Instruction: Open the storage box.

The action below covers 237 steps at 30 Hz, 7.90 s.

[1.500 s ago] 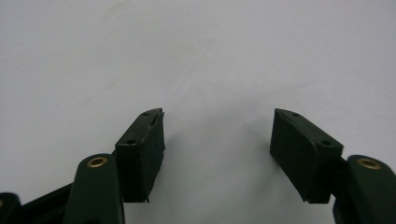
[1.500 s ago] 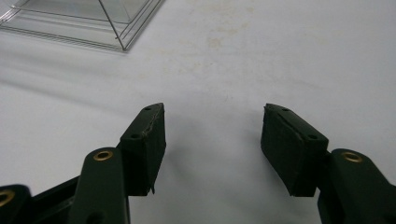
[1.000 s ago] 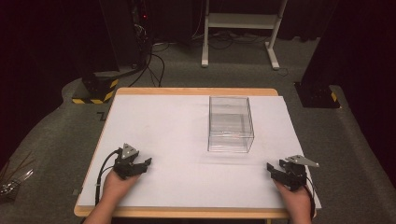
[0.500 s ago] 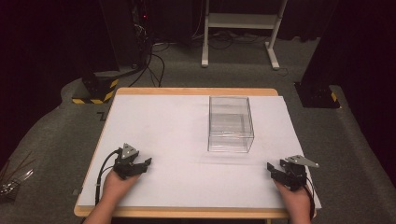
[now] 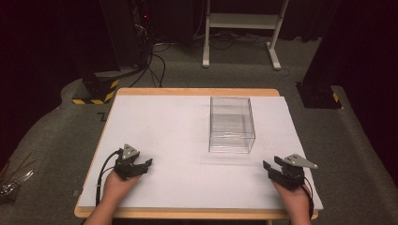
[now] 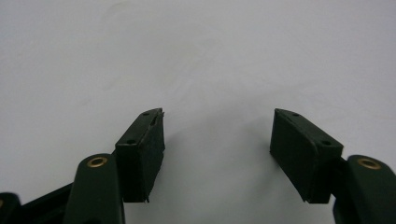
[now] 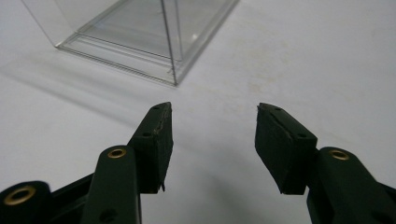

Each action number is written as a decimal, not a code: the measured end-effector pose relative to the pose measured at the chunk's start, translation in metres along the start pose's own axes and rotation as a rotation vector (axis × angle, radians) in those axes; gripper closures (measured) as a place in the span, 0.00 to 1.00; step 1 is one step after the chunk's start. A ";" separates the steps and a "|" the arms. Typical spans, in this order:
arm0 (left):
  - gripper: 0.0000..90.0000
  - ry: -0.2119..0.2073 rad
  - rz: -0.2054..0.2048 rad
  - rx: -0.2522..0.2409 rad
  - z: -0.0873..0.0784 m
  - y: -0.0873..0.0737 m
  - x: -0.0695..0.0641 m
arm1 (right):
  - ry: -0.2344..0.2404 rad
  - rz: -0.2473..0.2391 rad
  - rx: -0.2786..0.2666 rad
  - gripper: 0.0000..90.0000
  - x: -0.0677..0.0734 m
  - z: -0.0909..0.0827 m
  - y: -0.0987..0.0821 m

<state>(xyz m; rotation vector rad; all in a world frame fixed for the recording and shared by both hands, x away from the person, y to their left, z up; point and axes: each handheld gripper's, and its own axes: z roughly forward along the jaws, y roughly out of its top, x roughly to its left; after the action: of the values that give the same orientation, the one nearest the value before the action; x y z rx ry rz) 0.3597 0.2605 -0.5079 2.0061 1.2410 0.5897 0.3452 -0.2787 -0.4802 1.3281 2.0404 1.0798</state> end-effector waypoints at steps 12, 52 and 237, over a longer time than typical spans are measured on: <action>0.39 0.000 0.000 0.000 0.000 0.000 0.000 | 0.063 -0.078 -0.028 0.52 0.028 0.011 0.020; 0.39 0.004 0.001 -0.005 0.000 0.000 -0.001 | 0.217 -0.091 -0.089 0.45 0.058 0.053 0.065; 0.41 -0.005 -0.005 -0.005 0.000 0.000 -0.001 | 0.607 -0.205 -0.190 0.93 0.054 -0.033 -0.012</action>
<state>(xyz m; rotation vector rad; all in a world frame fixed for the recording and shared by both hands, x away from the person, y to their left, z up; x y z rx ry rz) 0.3590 0.2600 -0.5082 1.9986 1.2403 0.5839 0.2923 -0.2445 -0.4695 0.7245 2.3403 1.6744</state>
